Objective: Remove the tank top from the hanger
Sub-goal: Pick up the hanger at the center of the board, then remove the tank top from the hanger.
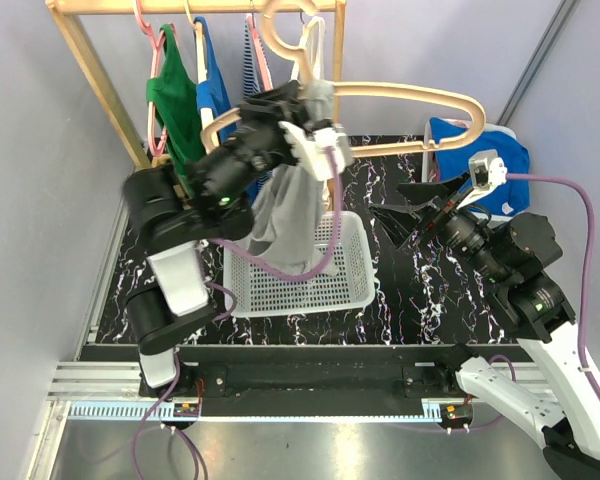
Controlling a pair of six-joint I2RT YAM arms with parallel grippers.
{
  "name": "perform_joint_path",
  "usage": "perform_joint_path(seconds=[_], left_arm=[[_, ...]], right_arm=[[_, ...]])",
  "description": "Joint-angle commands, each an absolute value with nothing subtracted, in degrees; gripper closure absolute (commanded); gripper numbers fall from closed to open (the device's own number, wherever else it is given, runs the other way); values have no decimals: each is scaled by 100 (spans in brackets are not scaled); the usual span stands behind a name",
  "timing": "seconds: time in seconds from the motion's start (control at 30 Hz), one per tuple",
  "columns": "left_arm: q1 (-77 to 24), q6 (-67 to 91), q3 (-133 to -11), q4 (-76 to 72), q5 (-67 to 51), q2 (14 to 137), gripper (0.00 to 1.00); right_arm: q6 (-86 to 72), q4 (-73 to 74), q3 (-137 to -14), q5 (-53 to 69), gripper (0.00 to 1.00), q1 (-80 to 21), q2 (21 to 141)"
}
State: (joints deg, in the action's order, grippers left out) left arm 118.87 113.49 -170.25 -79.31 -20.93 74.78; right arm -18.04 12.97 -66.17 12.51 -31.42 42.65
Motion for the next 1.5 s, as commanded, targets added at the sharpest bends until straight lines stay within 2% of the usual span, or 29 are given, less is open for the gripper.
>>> perform_joint_path(seconds=[0.0,0.33,0.53,0.83,1.47], left_arm=[[12111,15100,-17129,-9580,-2110,7251,96],[12472,15100,-17244,-9598,-2022,6873,98],[12401,15100,-17244,-9598,-1881,6838,98],[12314,15091,-17244,-9598,-1784,6777,99],[12015,15073,-17235,-9589,-1538,6425,100]], right_arm=[[-1854,1169,-6917,1020,1,-3182,4175],[-1933,863,-7066,923,5,-3182,4420],[-1925,150,-7216,659,8,-3182,5123],[-1934,-439,-7734,878,11,-3182,5932],[-2302,-800,-7585,1494,16,-3182,5248]])
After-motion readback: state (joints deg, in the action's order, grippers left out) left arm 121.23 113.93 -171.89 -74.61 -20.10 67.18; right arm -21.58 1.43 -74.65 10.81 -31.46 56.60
